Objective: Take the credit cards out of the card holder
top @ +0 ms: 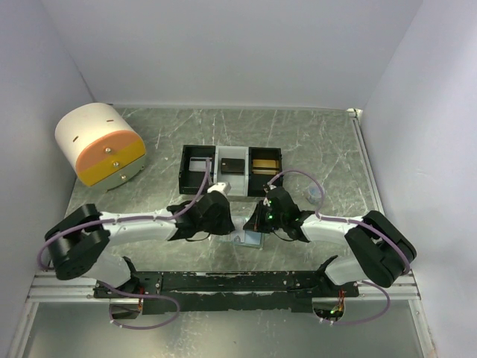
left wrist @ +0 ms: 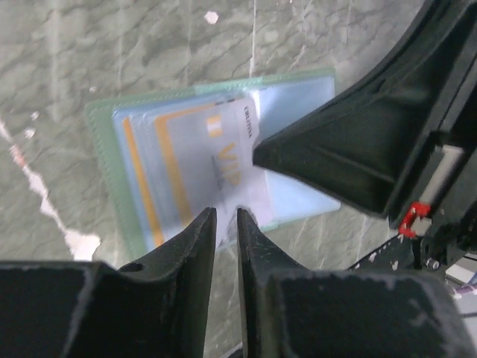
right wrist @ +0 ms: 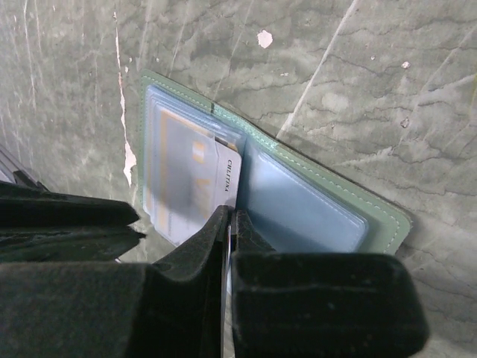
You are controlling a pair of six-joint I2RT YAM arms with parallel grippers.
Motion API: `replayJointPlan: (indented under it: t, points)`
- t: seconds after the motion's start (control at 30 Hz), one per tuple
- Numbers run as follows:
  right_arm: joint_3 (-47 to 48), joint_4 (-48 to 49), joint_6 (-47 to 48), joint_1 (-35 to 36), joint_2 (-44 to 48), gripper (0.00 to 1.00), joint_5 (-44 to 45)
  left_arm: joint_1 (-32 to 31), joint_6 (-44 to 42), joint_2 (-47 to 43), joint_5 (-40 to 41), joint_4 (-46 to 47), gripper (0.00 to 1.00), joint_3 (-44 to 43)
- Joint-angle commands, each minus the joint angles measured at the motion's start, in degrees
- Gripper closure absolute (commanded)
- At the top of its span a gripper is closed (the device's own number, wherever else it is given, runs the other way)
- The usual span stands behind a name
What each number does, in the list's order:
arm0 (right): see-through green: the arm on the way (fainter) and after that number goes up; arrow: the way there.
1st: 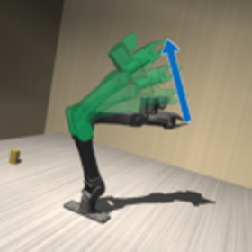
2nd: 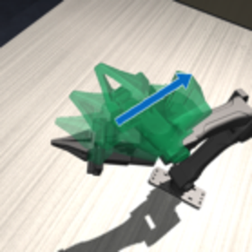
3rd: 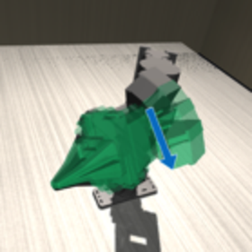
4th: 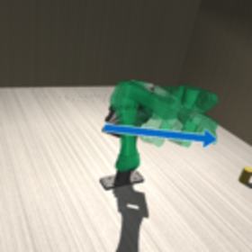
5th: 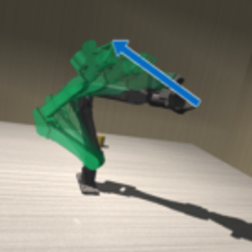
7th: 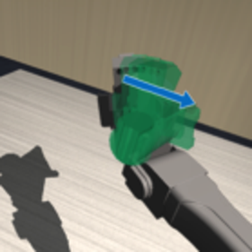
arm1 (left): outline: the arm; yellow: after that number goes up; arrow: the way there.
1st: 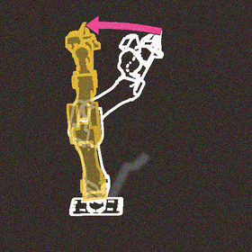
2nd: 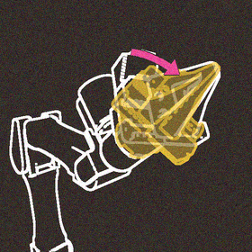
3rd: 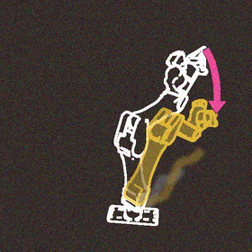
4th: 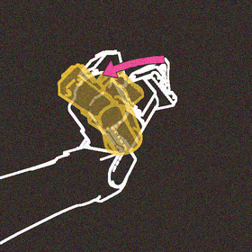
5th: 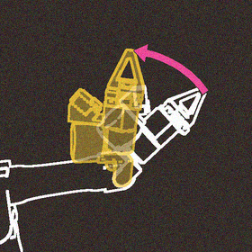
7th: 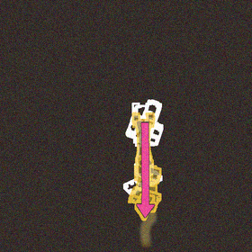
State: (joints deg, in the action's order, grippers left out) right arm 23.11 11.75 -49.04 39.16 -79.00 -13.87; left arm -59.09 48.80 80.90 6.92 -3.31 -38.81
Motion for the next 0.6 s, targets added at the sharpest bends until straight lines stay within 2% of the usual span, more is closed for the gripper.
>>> replayJointPlan:
  t: [0.0,0.13,0.2,0.37,0.53,0.57]
  points:
    - [-0.92,-2.1,-0.01,-0.3,-0.56,1.0,2.3,-0.5,-0.75,6.66,-1.23,1.0,0.74,-4.82]
    - [-0.94,-2.56,-0.14,-0.3,0.07,1.0,2.14,-0.57,1.71,9.32,2.26,-5.59,0.81,-5.46]
    - [-1.24,-2.4,-0.33,-0.31,0.7,1.0,2.11,-0.58,2.7,8.55,3.92,-7.35,0.8,-4.16]
    - [-2.37,0.17,-2.18,-0.31,1.26,1.0,1.52,-0.59,3.49,5.32,3.72,-5.75,0.78,-0.93]
    - [-4.32,6.11,-5.68,-0.32,0.69,1.0,-0.4,-0.59,3.41,6.14,2.29,-4.4,0.8,-0.56]
    - [-4.57,6.99,-6.18,-0.3,0.35,0.97,-1.11,-0.66,3.28,6.54,1.9,-4.09,0.81,-0.59]
